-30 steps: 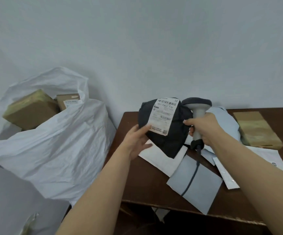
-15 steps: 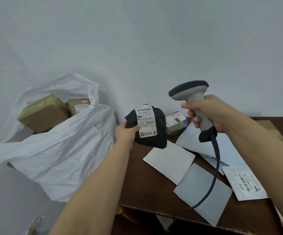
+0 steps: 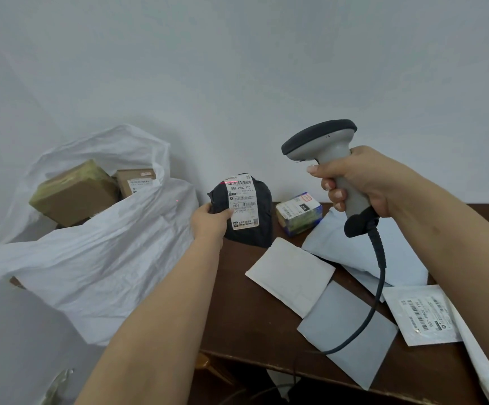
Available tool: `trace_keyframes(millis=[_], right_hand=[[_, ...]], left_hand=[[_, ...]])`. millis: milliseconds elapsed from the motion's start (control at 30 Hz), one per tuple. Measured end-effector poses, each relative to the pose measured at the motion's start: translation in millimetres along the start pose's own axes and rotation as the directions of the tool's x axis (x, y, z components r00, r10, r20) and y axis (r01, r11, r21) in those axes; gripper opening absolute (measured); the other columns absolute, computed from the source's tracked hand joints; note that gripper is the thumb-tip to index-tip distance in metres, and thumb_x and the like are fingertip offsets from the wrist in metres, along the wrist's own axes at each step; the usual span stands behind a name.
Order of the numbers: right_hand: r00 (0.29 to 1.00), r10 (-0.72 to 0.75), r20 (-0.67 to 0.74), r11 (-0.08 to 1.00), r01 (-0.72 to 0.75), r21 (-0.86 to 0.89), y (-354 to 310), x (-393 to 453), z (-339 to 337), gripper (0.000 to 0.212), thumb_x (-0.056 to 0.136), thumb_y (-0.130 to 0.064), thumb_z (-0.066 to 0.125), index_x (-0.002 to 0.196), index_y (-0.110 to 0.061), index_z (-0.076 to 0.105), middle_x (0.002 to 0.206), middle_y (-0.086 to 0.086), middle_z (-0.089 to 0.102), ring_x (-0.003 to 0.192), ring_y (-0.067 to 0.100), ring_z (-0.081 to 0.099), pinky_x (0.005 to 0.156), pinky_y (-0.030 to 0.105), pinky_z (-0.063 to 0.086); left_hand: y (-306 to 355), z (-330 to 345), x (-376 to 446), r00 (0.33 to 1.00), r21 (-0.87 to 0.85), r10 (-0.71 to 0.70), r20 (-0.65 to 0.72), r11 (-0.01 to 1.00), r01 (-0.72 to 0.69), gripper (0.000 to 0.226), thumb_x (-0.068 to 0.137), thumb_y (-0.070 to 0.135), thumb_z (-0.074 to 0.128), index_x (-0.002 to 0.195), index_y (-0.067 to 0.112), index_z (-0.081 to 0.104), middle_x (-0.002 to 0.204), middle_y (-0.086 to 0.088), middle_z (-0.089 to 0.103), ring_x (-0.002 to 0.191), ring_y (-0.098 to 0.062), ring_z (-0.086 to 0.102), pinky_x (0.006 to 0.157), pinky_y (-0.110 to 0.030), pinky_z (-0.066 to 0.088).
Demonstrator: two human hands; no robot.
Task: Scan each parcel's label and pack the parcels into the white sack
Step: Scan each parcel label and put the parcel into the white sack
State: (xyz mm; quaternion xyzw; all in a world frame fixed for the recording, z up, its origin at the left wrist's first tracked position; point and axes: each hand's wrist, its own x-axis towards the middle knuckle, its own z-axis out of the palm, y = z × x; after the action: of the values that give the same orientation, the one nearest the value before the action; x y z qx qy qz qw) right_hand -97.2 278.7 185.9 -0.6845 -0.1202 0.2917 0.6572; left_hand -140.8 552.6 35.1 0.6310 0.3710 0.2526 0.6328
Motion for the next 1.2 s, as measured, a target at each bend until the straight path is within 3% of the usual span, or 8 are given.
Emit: trace_keyframes(millis=[300, 533, 767, 933, 1033, 1100, 1133, 1200], right_hand=[[1.000, 0.014, 0.004, 1.000, -0.014, 0.003, 1.3, 5.0, 1.5, 0.018, 0.090, -0.012, 0.068, 0.098, -0.008, 0.053, 0.051, 0.001, 0.047, 0.036, 0.010, 0.037, 0.039, 0.020, 0.037], [1.000, 0.014, 0.016, 1.000, -0.014, 0.004, -1.8, 15.1, 14.3, 0.018, 0.089, -0.012, 0.069, 0.097, -0.008, 0.053, 0.052, 0.001, 0.047, 0.037, 0.010, 0.037, 0.040, 0.020, 0.037], [0.995, 0.001, 0.099, 0.999, -0.006, 0.051, -7.6, 39.3, 68.1, 0.013, 0.091, -0.016, 0.068, 0.095, -0.010, 0.057, 0.055, 0.000, 0.048, 0.037, 0.008, 0.039, 0.039, 0.021, 0.039], [0.990, 0.014, 0.140, 0.997, -0.025, 0.076, 1.0, 55.9, 100.3, 0.013, 0.090, -0.015, 0.069, 0.094, -0.010, 0.058, 0.055, 0.001, 0.048, 0.037, 0.009, 0.039, 0.038, 0.021, 0.039], [0.991, 0.035, 0.128, 0.995, -0.046, 0.085, 9.3, 63.7, 106.8, 0.014, 0.089, -0.015, 0.070, 0.095, -0.009, 0.058, 0.056, 0.002, 0.048, 0.038, 0.010, 0.039, 0.039, 0.022, 0.039], [0.993, 0.064, 0.099, 0.992, -0.074, 0.099, 15.7, 67.9, 104.4, 0.015, 0.089, -0.015, 0.070, 0.095, -0.009, 0.058, 0.056, 0.002, 0.048, 0.038, 0.010, 0.040, 0.039, 0.022, 0.039], [0.993, 0.084, 0.078, 0.990, -0.092, 0.106, 19.7, 70.1, 101.3, 0.015, 0.089, -0.016, 0.070, 0.096, -0.009, 0.058, 0.057, 0.002, 0.048, 0.038, 0.010, 0.040, 0.039, 0.022, 0.039], [0.992, 0.127, 0.025, 0.984, -0.130, 0.121, 30.0, 73.4, 91.5, 0.016, 0.089, -0.016, 0.070, 0.097, -0.010, 0.057, 0.057, 0.003, 0.047, 0.038, 0.010, 0.040, 0.039, 0.021, 0.039]], left_hand=[[12.2, -1.7, -7.4, 0.998, 0.061, 0.036, -0.048, 0.998, -0.033, 0.022, 0.079, -0.001, 0.075, 0.094, 0.013, 0.066, 0.100, -0.011, 0.071, 0.088, -0.028, 0.070, 0.079, -0.042, 0.060], [17.8, -13.3, -8.3, 0.996, 0.062, 0.059, -0.060, 0.997, -0.056, 0.029, 0.082, 0.000, 0.073, 0.110, 0.004, 0.067, 0.107, -0.012, 0.070, 0.085, -0.023, 0.068, 0.061, -0.024, 0.056], [76.4, -88.8, 9.9, 0.903, 0.027, 0.341, -0.262, 0.938, -0.347, 0.053, 0.084, 0.008, 0.071, 0.131, 0.010, 0.045, 0.117, -0.004, 0.061, 0.107, -0.020, 0.063, 0.095, -0.039, 0.053], [125.2, -168.6, 48.0, 0.730, 0.215, 0.438, -0.524, 0.898, -0.384, 0.066, 0.088, 0.013, 0.064, 0.144, 0.017, 0.029, 0.128, -0.005, 0.057, 0.115, -0.019, 0.057, 0.105, -0.034, 0.045], [133.3, -192.2, 71.3, 0.775, 0.321, 0.260, -0.576, 0.944, -0.078, 0.095, 0.079, 0.020, 0.070, 0.153, 0.019, 0.009, 0.143, -0.011, 0.040, 0.131, -0.030, 0.042, 0.112, -0.041, 0.036], [129.2, -184.8, 70.1, 0.794, 0.517, 0.202, -0.573, 0.841, 0.159, 0.099, 0.086, 0.023, 0.069, 0.155, 0.012, -0.001, 0.158, -0.019, 0.013, 0.147, -0.038, 0.012, 0.119, -0.045, 0.019], [124.4, -174.8, 66.3, 0.803, 0.611, 0.279, -0.527, 0.781, 0.130, 0.094, 0.089, 0.023, 0.067, 0.155, 0.009, 0.000, 0.160, -0.020, 0.007, 0.148, -0.038, 0.003, 0.120, -0.044, 0.013], [111.2, -145.4, 59.9, 0.807, 0.726, 0.501, -0.313, 0.674, -0.137, 0.082, 0.090, 0.019, 0.063, 0.153, 0.006, 0.012, 0.158, -0.021, 0.012, 0.147, -0.038, 0.008, 0.119, -0.043, 0.016]])
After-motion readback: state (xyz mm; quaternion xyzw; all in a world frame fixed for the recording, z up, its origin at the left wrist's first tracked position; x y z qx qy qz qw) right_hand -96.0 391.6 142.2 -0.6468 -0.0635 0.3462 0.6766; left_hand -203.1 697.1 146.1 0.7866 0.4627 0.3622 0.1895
